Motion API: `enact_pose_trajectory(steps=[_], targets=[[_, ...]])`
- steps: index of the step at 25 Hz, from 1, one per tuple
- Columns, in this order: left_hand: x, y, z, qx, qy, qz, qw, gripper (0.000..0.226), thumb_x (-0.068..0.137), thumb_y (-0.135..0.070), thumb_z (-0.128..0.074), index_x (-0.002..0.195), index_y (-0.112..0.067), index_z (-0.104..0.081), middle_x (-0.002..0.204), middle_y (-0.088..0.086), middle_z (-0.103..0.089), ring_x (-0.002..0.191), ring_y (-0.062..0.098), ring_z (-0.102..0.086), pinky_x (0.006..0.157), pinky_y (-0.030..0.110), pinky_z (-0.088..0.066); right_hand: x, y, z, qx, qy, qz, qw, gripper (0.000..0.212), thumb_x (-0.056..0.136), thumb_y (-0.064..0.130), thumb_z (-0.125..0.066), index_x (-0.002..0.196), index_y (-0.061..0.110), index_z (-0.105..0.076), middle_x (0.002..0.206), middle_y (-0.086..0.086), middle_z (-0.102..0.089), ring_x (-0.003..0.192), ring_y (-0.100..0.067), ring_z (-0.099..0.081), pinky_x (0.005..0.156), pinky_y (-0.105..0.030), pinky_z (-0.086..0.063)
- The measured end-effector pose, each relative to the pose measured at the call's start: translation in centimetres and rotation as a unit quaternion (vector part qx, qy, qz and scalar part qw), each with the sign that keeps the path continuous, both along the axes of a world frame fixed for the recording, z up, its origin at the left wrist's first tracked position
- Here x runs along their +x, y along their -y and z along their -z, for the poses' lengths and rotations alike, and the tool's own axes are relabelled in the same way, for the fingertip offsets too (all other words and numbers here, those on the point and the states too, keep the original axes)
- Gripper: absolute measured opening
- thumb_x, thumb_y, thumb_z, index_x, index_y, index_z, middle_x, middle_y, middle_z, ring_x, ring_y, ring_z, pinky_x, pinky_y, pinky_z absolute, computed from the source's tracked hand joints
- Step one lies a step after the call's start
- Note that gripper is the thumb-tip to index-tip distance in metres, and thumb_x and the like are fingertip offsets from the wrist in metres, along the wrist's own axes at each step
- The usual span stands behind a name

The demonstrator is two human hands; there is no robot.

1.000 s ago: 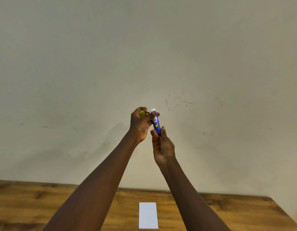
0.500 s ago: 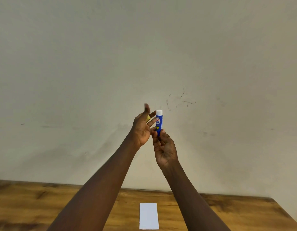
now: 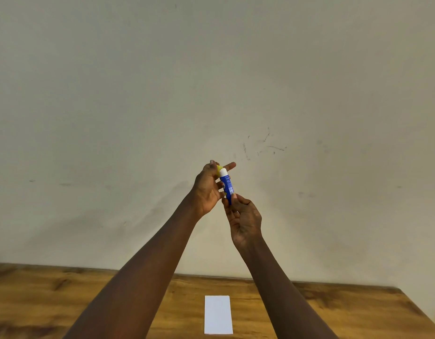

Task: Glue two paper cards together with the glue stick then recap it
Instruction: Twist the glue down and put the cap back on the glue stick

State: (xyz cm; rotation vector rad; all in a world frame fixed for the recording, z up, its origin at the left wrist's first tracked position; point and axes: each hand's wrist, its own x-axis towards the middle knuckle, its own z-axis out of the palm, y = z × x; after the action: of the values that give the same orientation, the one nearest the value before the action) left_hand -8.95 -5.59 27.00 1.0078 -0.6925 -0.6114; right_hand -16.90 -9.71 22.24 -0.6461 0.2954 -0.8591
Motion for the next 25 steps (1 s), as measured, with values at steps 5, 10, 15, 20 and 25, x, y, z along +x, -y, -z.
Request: enact_pose_trajectory(steps=[5, 10, 15, 20, 25], targets=[[0.0, -0.1, 0.1, 0.021, 0.04, -0.023, 0.999, 0.024, 0.099, -0.03, -0.022, 0.089, -0.022, -0.042, 0.137, 0.012, -0.049, 0.126, 0.036, -0.041, 0.109, 0.056, -0.028, 0.1, 0.4, 0.3, -0.079, -0.02, 0.069, 0.994, 0.018, 0.079, -0.009, -0.058, 0.07, 0.007, -0.058, 0.081, -0.01, -0.058, 0.085, -0.028, -0.061, 0.059, -0.02, -0.058], [0.0, -0.3, 0.3, 0.07, 0.113, -0.035, 0.991, 0.024, 0.099, -0.029, -0.024, 0.089, -0.02, -0.044, 0.127, 0.021, -0.055, 0.113, 0.032, -0.052, 0.104, 0.049, -0.035, 0.0, 0.2, 0.4, -0.123, -0.009, 0.092, 0.988, 0.019, 0.076, -0.011, -0.06, 0.064, 0.004, -0.057, 0.073, -0.011, -0.058, 0.077, -0.028, -0.062, 0.06, -0.021, -0.058], [-0.2, -0.1, 1.3, 0.044, 0.106, -0.065, 0.991, 0.027, 0.098, -0.027, -0.027, 0.079, -0.018, -0.044, 0.107, 0.021, -0.065, 0.098, 0.029, -0.055, 0.101, 0.049, -0.038, 0.4, -0.9, 0.4, -0.063, -0.012, 0.116, 0.991, 0.019, 0.075, -0.011, -0.062, 0.064, 0.004, -0.06, 0.071, -0.012, -0.059, 0.071, -0.026, -0.063, 0.051, -0.019, -0.056], [-0.2, 0.4, 0.8, 0.025, 0.123, -0.04, 0.991, 0.027, 0.097, -0.024, -0.031, 0.075, -0.016, -0.043, 0.051, -0.008, -0.069, 0.076, 0.014, -0.068, 0.094, 0.039, -0.043, 0.8, -1.5, 0.2, 0.025, -0.026, 0.103, 0.994, 0.021, 0.076, -0.009, -0.06, 0.059, 0.003, -0.058, 0.07, -0.013, -0.06, 0.067, -0.026, -0.064, 0.044, -0.019, -0.053], [-0.4, 0.3, 0.8, 0.039, 0.095, 0.026, 0.994, 0.027, 0.098, -0.029, -0.03, 0.079, -0.015, -0.044, 0.087, 0.009, -0.071, 0.1, 0.031, -0.06, 0.079, 0.033, -0.05, 0.5, -1.0, 0.6, -0.078, -0.031, 0.047, 0.995, 0.015, 0.081, -0.006, -0.053, 0.071, 0.005, -0.057, 0.077, -0.015, -0.064, 0.066, -0.024, -0.066, 0.049, -0.021, -0.055]])
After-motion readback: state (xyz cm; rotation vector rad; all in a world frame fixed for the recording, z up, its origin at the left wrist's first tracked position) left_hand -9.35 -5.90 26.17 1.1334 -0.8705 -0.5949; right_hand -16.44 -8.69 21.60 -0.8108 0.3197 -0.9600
